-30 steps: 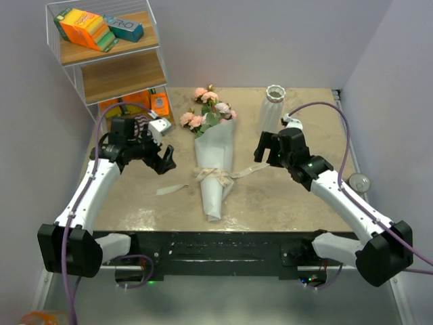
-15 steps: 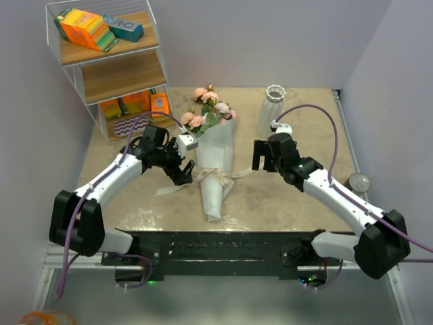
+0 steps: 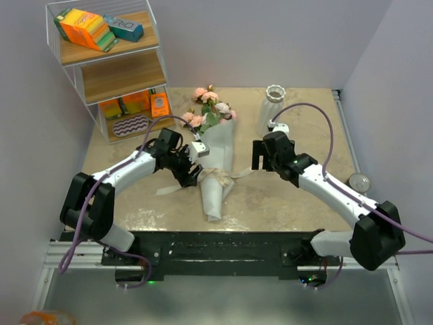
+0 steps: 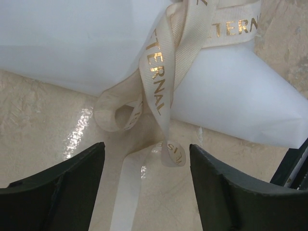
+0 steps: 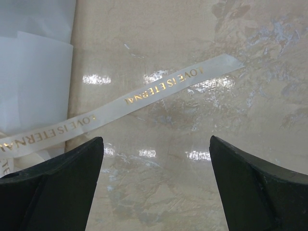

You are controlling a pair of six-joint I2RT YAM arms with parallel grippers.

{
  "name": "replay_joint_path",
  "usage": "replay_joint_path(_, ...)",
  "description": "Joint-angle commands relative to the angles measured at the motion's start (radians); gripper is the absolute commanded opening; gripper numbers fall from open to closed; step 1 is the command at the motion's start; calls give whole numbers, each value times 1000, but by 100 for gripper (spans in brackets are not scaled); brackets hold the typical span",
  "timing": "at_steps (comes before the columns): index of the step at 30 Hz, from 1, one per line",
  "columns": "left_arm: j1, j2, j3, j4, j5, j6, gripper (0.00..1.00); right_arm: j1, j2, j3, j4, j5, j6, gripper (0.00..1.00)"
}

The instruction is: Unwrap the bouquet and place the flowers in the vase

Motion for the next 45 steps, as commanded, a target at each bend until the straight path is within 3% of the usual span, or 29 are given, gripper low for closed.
replay_joint_path(1,-10,9,-5,75,-31,29,65,3,53,67,-15,45,-19,94)
replay_joint_path(4,-13,28,3,83,-34,29,42,3,118,89,-32,42,-5,93)
replay_joint_path(5,-13,32,7,83,-38,29,29,5,131,90,-26,42,1,93)
replay_joint_path(8,-13,32,9,86,-55,29,7,5,161,76,12,37,22,93)
replay_joint_path(10,-13,16,6,84,-72,27,2,3,187,61,35,34,39,92)
replay_joint_path(20,-12,-75,-5,46,-110,23,0,23,360,50,189,61,191,86)
replay_joint_path(32,-13,-110,-8,17,-123,30,0,28,483,63,243,54,286,78)
replay_joint_path(40,-13,-129,-16,14,-141,38,0,37,518,76,240,54,298,52)
replay_joint_path(45,-13,-138,-17,8,-155,41,0,43,494,53,226,71,302,30)
